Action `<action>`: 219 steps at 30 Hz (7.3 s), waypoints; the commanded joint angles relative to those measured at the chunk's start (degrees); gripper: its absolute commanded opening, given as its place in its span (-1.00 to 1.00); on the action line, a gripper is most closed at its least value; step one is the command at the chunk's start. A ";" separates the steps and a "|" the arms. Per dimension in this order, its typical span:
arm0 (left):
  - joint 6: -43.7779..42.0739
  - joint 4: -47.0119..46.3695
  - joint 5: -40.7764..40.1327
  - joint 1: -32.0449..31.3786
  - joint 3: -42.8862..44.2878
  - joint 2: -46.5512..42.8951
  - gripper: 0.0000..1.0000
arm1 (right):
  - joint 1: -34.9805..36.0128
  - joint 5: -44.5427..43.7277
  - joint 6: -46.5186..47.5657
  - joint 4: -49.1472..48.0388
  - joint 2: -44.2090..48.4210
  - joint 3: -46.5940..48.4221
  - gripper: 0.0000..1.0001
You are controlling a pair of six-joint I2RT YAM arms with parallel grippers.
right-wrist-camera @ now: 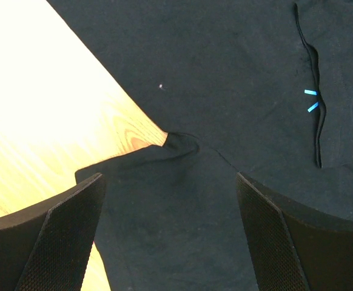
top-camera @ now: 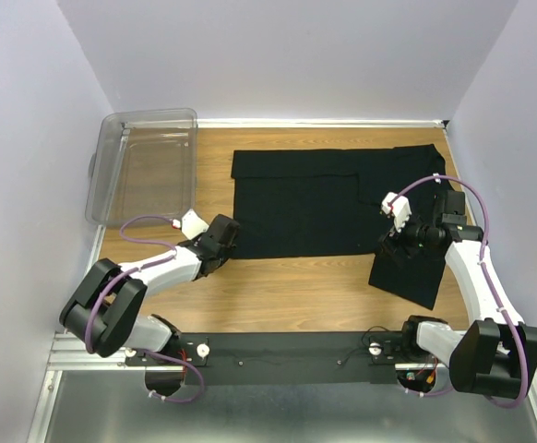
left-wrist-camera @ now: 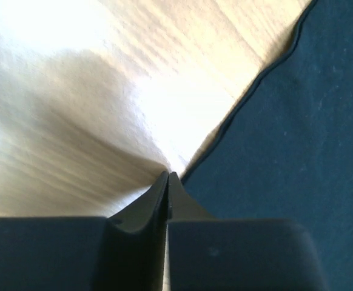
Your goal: Fold and stack the t-shirts
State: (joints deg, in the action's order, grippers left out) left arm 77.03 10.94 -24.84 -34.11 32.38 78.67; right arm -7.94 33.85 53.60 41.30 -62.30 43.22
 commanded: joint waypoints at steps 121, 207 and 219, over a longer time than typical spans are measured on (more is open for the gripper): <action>-26.41 -11.89 19.30 19.16 -2.59 -10.66 -1.00 | -2.43 -13.11 26.55 27.25 -1.07 0.55 0.74; -32.56 -18.85 30.82 21.28 4.00 1.39 -1.00 | 40.92 -54.95 -19.67 0.19 -40.54 42.11 0.51; -32.30 -20.69 32.13 21.36 2.60 -0.54 -1.00 | 33.44 -27.08 -10.45 5.11 -22.95 16.81 0.30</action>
State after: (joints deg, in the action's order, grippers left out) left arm 45.58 -7.88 5.93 -13.13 35.14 79.46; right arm 25.67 1.54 40.71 45.65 -84.51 64.07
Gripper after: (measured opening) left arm 0.006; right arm 0.655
